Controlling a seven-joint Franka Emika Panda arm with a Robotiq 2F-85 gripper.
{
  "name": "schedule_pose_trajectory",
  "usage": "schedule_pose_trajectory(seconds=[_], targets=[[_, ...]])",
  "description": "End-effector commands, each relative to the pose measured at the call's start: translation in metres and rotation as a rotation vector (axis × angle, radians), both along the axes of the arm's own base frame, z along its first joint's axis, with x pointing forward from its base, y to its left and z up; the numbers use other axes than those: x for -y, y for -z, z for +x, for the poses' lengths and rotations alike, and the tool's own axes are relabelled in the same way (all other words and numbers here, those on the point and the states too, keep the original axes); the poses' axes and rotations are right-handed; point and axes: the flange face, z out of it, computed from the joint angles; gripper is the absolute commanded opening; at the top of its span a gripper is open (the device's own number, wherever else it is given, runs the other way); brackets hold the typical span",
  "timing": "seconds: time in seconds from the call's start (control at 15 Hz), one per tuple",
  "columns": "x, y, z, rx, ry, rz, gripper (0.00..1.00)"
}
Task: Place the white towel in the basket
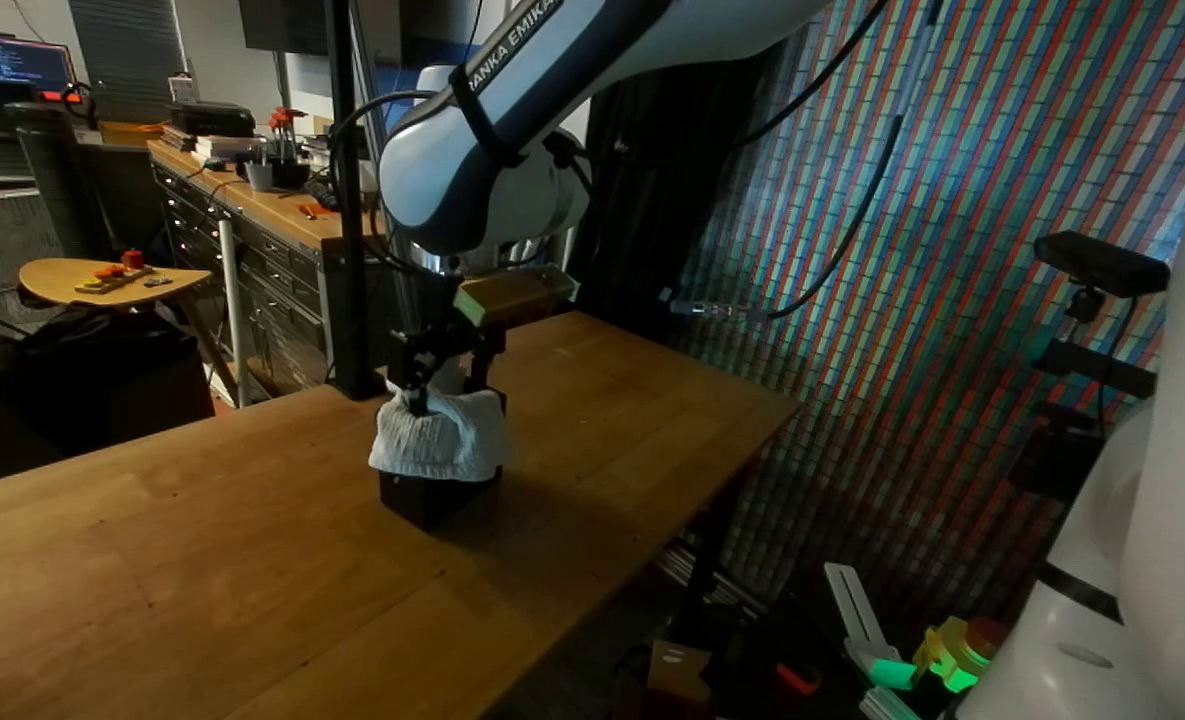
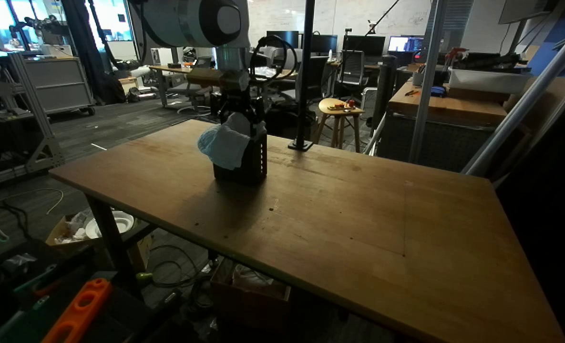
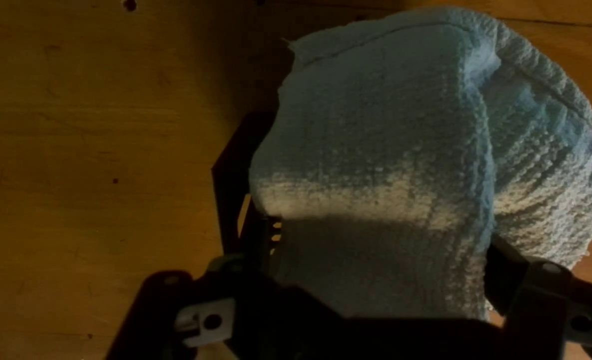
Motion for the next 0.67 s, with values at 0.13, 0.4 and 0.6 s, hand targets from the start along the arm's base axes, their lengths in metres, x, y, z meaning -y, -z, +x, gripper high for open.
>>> schedule_pose_trajectory(seconds=[0.13, 0.4, 0.6], targets=[[-0.001, -0.028, -0.002, 0.015, 0.007, -0.045, 0.68], [-0.002, -0.038, -0.003, 0.023, -0.004, -0.071, 0.36], [-0.005, -0.044, -0.004, 0.032, -0.007, -0.080, 0.28]])
